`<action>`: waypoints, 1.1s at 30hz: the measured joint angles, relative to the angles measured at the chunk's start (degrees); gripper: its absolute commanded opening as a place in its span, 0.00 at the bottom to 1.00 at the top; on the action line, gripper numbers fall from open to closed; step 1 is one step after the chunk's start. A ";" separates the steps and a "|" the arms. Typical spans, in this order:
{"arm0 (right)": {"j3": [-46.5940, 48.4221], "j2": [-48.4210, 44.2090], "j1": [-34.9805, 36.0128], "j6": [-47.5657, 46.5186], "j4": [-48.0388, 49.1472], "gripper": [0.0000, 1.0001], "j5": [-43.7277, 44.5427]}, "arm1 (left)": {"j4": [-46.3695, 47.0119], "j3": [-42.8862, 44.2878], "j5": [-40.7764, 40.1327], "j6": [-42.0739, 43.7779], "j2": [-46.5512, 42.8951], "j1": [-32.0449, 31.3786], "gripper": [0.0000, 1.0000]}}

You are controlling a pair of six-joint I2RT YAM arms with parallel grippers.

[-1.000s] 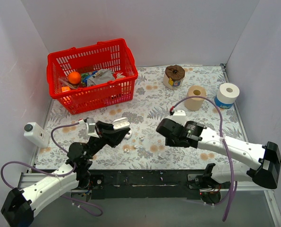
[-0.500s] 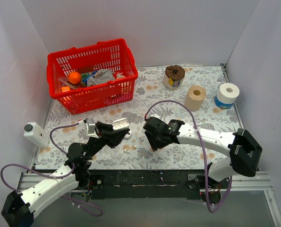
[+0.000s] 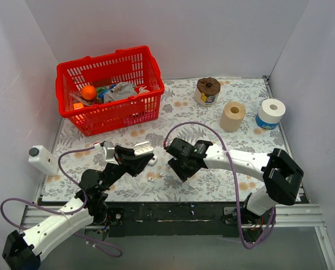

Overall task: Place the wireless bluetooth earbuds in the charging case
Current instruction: Pick up the earbud from the center of the board.

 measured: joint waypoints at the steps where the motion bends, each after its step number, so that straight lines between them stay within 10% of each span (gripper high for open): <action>1: 0.00 0.00 0.00 -0.31 -0.35 0.58 -0.22 | -0.09 0.00 -0.04 0.02 0.07 0.00 0.00; 33: -6.60 3.82 0.00 -2.73 2.51 0.45 -4.39 | -0.26 0.09 -0.07 -0.11 2.08 0.00 0.00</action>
